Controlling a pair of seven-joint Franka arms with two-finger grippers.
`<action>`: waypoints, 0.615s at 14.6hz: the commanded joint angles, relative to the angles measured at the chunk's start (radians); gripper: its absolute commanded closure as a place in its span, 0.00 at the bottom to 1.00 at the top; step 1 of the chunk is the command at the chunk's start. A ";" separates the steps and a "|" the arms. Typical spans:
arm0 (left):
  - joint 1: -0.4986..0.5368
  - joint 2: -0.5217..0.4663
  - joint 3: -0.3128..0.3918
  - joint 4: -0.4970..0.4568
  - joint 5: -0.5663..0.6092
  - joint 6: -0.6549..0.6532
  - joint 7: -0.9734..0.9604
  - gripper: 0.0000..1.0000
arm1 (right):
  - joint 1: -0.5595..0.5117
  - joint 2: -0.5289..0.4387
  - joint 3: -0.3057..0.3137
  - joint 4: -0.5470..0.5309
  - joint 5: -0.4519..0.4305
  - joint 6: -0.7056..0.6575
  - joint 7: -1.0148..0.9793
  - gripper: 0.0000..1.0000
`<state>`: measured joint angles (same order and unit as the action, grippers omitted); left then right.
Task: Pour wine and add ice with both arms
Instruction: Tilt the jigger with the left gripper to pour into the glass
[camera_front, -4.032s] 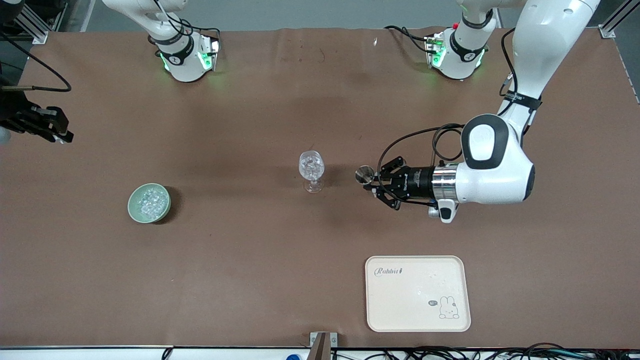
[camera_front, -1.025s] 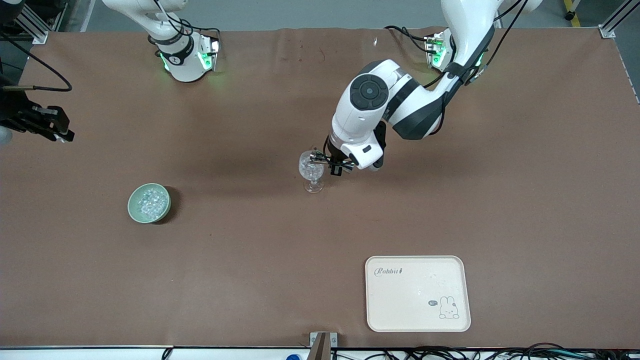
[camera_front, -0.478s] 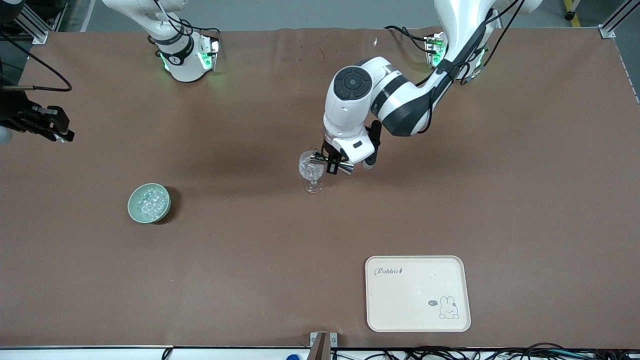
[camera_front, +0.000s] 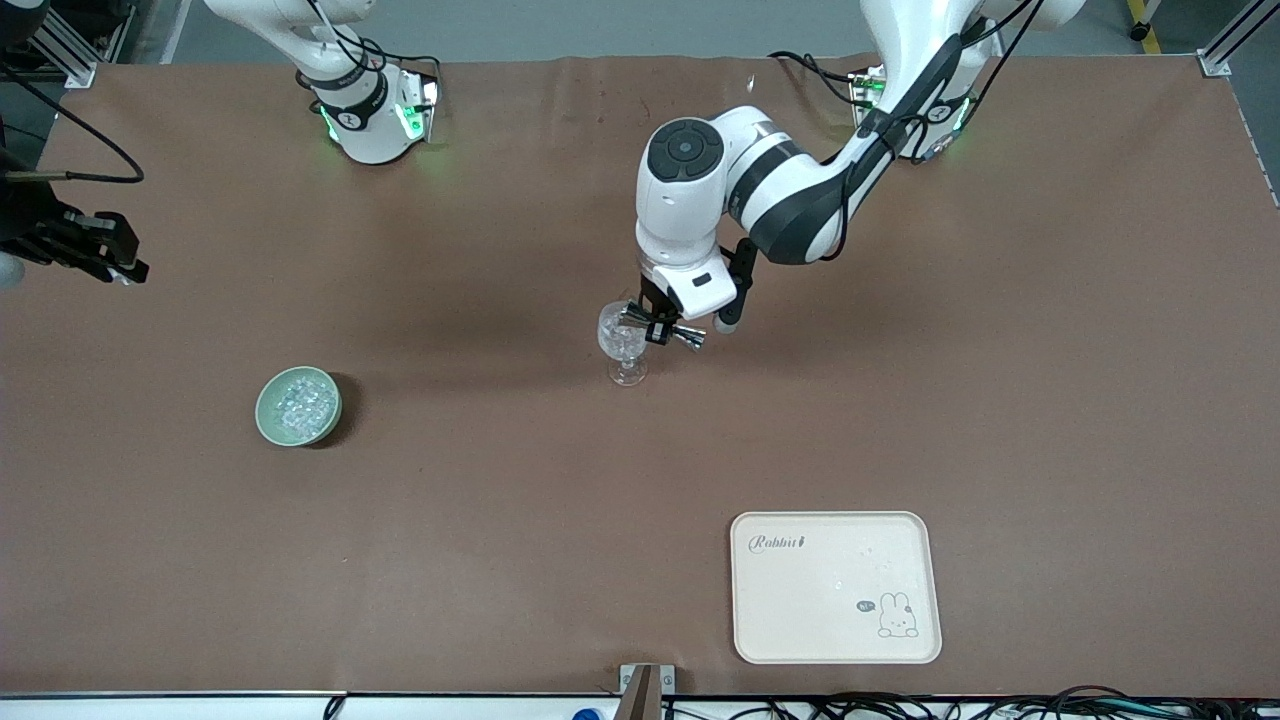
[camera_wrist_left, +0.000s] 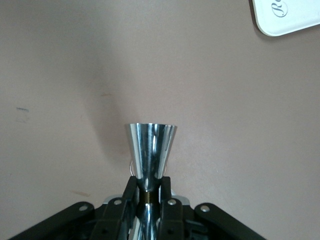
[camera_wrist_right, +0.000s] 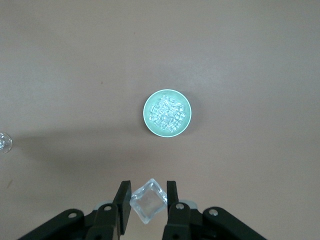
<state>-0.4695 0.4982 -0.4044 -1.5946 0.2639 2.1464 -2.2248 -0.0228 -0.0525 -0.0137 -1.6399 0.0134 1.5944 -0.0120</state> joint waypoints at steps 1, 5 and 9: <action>-0.006 -0.006 0.004 0.008 0.021 -0.010 -0.018 1.00 | 0.009 -0.009 -0.003 -0.005 -0.006 -0.005 0.012 0.99; 0.029 -0.009 -0.005 0.016 -0.177 -0.010 0.060 1.00 | 0.020 -0.009 -0.003 -0.005 -0.006 -0.004 0.017 0.99; 0.121 -0.010 -0.008 0.060 -0.412 -0.011 0.151 1.00 | 0.044 -0.009 -0.003 -0.005 -0.004 -0.004 0.020 1.00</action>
<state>-0.4013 0.4973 -0.4035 -1.5657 -0.0479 2.1471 -2.1227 -0.0041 -0.0525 -0.0115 -1.6400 0.0134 1.5944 -0.0108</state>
